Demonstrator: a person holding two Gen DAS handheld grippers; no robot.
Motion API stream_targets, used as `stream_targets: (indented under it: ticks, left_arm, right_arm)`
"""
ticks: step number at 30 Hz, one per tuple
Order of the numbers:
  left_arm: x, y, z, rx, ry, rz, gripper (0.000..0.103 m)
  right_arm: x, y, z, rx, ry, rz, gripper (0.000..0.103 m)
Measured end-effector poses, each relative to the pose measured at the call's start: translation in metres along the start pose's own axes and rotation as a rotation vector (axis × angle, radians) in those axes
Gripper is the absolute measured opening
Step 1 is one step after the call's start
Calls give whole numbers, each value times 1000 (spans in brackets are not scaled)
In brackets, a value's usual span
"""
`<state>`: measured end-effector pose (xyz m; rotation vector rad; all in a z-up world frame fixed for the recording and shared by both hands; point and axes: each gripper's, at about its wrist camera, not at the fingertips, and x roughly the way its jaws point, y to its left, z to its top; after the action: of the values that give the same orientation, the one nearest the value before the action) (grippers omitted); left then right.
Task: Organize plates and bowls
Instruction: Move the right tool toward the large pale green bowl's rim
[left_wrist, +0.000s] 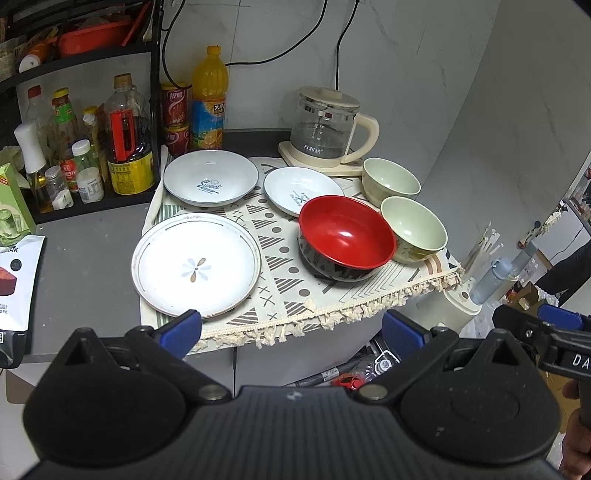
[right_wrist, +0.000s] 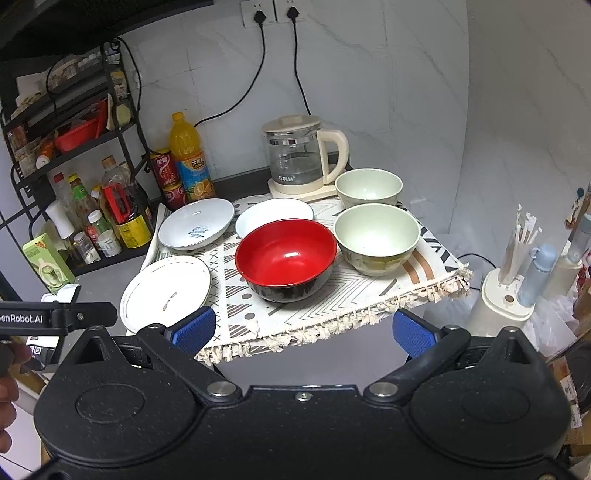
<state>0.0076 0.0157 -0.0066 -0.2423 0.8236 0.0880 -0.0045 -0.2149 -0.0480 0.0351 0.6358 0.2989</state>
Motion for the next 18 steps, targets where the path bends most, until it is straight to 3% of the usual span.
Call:
stream_targets:
  ticks: [8, 18]
  left_arm:
    - [18, 1, 13, -3, 12, -9, 103]
    - [72, -5, 43, -16, 54, -54, 102]
  right_arm:
    - [16, -5, 6, 2, 12, -5, 103]
    - [54, -17, 27, -16, 11, 1, 103]
